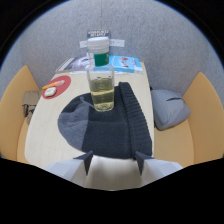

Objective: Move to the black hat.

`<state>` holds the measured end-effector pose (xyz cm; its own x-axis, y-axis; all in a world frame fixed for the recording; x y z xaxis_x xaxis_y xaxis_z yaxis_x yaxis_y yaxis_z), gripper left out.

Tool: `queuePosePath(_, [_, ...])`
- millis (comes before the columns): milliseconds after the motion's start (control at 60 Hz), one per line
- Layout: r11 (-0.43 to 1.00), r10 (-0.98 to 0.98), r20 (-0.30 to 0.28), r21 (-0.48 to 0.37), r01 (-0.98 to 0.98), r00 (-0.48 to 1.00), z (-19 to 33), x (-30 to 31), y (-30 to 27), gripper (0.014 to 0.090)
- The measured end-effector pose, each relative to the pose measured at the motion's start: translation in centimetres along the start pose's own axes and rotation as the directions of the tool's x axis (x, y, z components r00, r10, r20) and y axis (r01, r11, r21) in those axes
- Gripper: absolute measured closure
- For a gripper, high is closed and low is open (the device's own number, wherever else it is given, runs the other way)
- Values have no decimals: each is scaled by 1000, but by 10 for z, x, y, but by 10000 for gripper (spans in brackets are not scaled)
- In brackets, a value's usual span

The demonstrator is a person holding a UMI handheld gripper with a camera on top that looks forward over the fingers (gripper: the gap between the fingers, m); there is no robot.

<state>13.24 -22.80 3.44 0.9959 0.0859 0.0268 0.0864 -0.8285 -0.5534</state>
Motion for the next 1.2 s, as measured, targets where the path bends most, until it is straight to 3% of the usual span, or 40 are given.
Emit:
queuePosePath(433, [1000,-9,8,9,9,1000,45,8,-6,173])
queuePosePath(1200, [1000,-3,20,4,3,1000,47,8,-4,176])
